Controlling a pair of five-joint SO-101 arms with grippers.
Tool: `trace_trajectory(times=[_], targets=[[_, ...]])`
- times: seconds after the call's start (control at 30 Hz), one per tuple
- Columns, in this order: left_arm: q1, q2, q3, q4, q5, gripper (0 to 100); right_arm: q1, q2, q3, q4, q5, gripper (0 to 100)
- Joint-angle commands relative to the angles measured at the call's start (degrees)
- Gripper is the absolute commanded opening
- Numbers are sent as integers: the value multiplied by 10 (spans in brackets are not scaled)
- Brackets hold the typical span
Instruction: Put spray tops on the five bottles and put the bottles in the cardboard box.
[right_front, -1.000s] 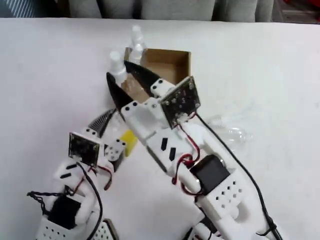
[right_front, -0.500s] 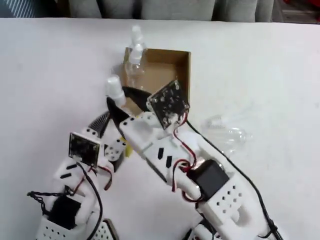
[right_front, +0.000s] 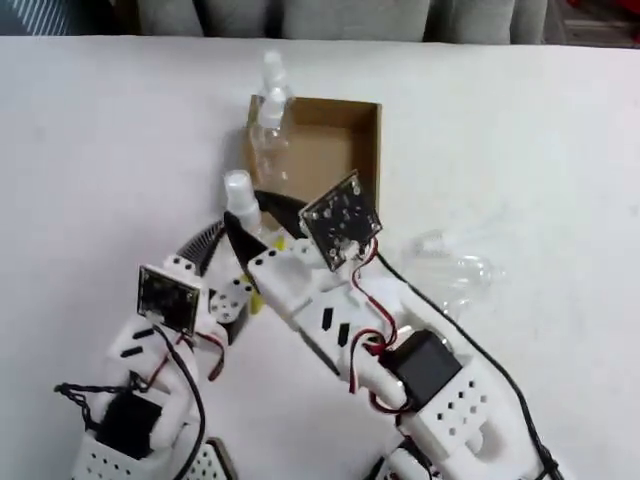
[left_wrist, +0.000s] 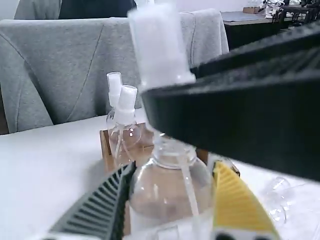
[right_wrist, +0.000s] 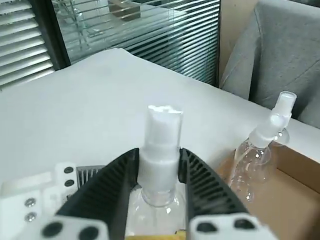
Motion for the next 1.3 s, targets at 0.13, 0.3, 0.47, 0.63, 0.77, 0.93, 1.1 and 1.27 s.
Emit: trace_trajectory(times=[0.13, 0.3, 0.47, 0.63, 0.77, 0.93, 1.1, 1.27], targets=[[1, -7, -8, -20, -5, 72, -2, -18, -7, 19, -7, 164], [1, -7, -6, -20, -5, 72, -3, -37, -32, 44, -7, 211], [1, -7, -6, -20, -4, 72, 1, -103, -91, 124, -2, 259], [0, -4, -26, -11, 43, 72, 44, -174, -59, 168, -2, 83], [-7, -3, -44, 4, 77, 72, 107, -217, 3, 156, -6, 45], [-33, 15, -54, -30, 82, 72, 112, -252, 98, 156, -7, 20], [-34, 179, -171, -37, 83, 72, 111, -279, 185, 87, -7, 15], [-34, 370, -301, -40, 82, 72, 28, -325, 245, 74, -7, 15]])
